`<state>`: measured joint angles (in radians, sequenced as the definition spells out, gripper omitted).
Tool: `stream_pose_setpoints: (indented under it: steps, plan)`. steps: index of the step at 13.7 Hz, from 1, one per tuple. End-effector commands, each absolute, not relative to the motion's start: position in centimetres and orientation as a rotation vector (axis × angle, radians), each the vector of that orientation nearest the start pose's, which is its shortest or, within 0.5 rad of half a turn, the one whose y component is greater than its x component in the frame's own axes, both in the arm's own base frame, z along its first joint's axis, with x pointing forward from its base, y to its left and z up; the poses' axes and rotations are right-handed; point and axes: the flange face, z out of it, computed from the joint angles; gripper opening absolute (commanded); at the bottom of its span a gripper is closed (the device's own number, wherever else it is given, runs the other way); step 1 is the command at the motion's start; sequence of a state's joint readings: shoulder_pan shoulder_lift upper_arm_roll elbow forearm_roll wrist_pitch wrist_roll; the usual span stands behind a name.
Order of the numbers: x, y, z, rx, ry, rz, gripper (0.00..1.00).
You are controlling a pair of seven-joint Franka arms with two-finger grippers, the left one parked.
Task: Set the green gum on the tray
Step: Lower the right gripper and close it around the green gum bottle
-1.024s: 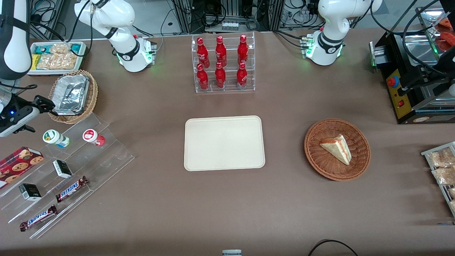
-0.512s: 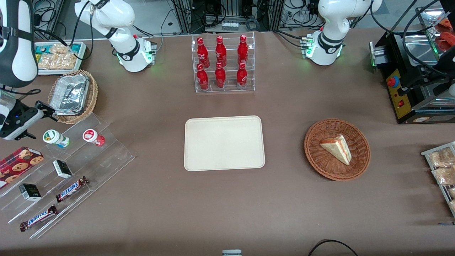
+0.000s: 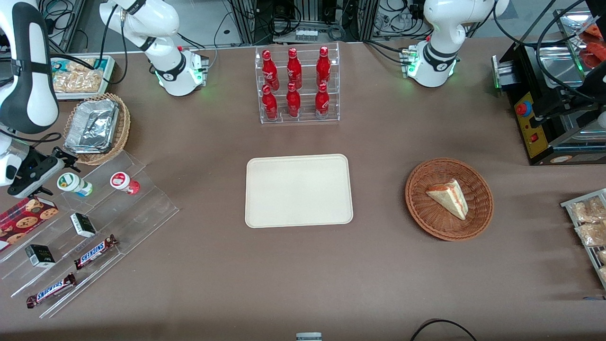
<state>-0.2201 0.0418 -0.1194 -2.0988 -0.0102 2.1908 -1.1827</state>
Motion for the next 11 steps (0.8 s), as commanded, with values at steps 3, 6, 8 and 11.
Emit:
stream_pose_setpoints:
  steps: [3, 6, 8, 11]
  plan:
    - [53.0, -19.0, 39.3, -2.898, -1.347, -0.05, 1.0]
    - [53.1, -19.3, 39.0, -2.9, -1.346, -0.05, 1.0]
    - [52.9, -20.0, 38.4, -2.899, -1.34, -0.039, 1.0]
    - [52.9, -20.1, 38.2, -2.893, -1.346, -0.033, 0.99]
